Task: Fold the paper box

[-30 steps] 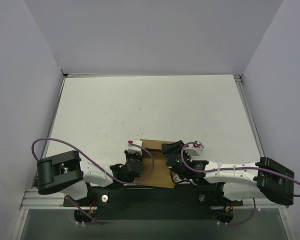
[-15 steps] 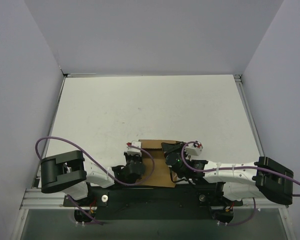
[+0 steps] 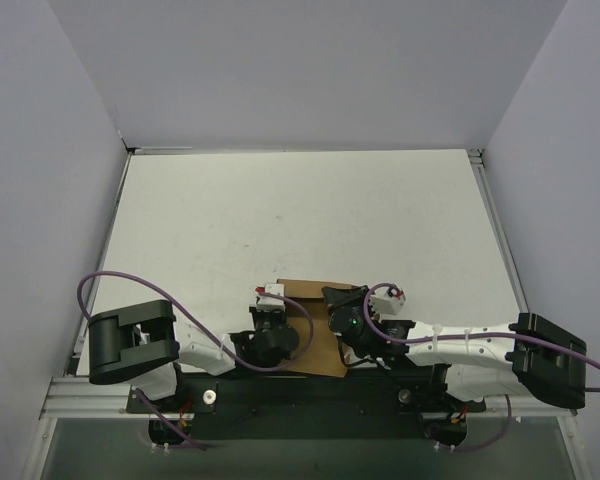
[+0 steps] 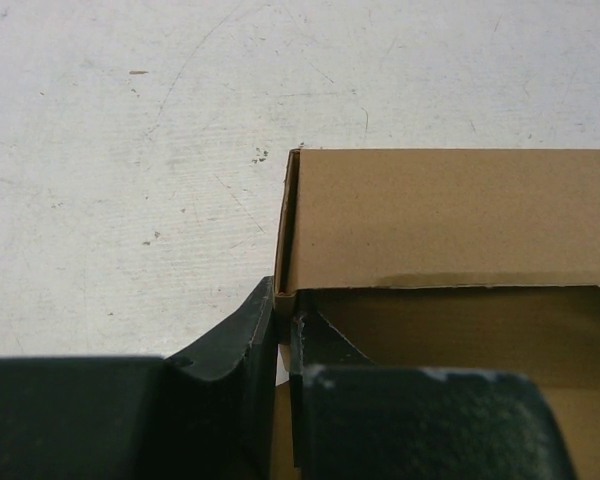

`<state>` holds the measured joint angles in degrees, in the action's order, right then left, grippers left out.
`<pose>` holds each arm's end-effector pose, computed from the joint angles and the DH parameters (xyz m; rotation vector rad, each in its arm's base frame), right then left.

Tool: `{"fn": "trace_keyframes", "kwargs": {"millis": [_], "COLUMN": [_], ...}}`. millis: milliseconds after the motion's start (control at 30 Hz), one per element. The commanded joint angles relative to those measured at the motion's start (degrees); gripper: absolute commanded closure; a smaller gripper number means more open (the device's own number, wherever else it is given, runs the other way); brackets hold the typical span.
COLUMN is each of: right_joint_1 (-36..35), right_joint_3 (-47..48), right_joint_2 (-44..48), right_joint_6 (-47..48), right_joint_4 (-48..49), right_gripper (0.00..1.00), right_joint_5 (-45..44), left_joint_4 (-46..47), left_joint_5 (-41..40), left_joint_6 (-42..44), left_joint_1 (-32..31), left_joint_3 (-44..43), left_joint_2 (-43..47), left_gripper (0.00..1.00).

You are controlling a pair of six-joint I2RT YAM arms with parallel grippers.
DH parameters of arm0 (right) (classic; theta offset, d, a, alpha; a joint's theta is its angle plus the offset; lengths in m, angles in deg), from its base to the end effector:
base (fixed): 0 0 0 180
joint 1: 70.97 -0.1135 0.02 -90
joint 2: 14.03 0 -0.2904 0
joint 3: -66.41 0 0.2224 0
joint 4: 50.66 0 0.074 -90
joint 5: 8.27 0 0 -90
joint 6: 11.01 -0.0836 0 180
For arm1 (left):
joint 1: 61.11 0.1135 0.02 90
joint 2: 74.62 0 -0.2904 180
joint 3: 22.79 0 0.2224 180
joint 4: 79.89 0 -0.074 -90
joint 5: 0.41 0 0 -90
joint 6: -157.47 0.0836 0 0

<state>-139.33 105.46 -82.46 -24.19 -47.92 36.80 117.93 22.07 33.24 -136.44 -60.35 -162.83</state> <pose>0.1383 0.1884 0.2147 1.1002 1.7796 1.1858 0.1358 -0.2136 0.1743 0.0167 1.7806 -0.0998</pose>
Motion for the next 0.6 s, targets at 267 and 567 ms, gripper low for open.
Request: {"fn": "trace_keyframes", "kwargs": {"millis": [267,567], "right_joint_1": [-5.1,-1.8], "right_joint_3": [4.5,4.8], "right_joint_2": [10.2,23.1], "right_joint_6": [17.3,26.2], "right_joint_4": [-16.3,-28.1], "right_gripper": [0.5,0.37], "right_joint_5": [-9.0,4.8], "left_joint_4": [-2.8,-4.1], "left_joint_5": [-2.8,-2.3], "left_joint_6": [9.6,10.0], "left_joint_1": [1.3,1.3], "left_joint_3": [-0.8,-0.9], "left_joint_2": [1.0,2.5], "left_gripper": [1.0,1.0]}}
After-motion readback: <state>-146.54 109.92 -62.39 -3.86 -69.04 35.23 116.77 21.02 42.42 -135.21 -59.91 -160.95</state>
